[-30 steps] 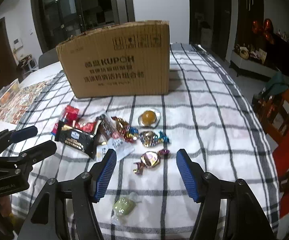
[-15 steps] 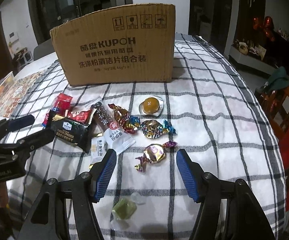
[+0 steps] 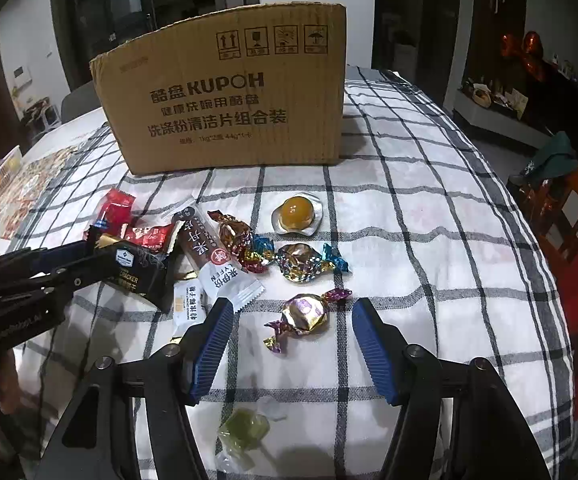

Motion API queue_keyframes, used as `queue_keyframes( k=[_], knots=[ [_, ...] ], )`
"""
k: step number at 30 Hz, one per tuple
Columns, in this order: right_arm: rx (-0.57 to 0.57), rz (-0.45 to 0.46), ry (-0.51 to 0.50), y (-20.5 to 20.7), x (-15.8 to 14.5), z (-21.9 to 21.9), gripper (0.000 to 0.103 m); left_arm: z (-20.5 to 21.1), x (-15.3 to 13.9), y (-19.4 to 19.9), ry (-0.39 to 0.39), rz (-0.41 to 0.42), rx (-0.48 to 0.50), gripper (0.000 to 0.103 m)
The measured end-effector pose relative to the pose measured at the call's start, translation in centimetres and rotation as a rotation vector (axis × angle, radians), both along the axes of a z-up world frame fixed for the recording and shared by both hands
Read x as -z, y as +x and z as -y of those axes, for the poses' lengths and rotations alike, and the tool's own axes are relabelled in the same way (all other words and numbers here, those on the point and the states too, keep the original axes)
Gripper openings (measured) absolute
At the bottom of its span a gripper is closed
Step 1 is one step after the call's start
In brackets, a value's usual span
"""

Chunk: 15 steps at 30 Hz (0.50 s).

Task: Organize snacks
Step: 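Grasp the black cheese cracker packet with left tool while right tool grasps a foil candy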

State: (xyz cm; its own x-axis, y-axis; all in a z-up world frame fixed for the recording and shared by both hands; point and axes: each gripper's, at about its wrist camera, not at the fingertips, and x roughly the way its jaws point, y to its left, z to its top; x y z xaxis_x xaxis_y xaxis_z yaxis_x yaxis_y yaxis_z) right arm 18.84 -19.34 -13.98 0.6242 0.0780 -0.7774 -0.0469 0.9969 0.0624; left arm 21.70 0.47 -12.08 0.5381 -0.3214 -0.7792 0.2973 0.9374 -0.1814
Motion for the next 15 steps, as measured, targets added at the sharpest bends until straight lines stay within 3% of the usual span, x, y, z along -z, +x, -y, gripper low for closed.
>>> queue_keyframes(
  k=[6, 11, 15],
  knots=[
    [-0.004, 0.009, 0.032, -0.1, 0.1, 0.3, 0.062, 0.2, -0.3, -0.4, -0.030, -0.005, 0.004, 0.015],
    [-0.004, 0.007, 0.043, 0.0, 0.2, 0.4, 0.056, -0.1, -0.9, -0.9, -0.072, 0.008, -0.005, 0.010],
    [-0.008, -0.006, 0.047, 0.2, 0.6, 0.3, 0.045, -0.3, -1.4, -1.5, -0.101, 0.012, -0.007, 0.008]
  ],
)
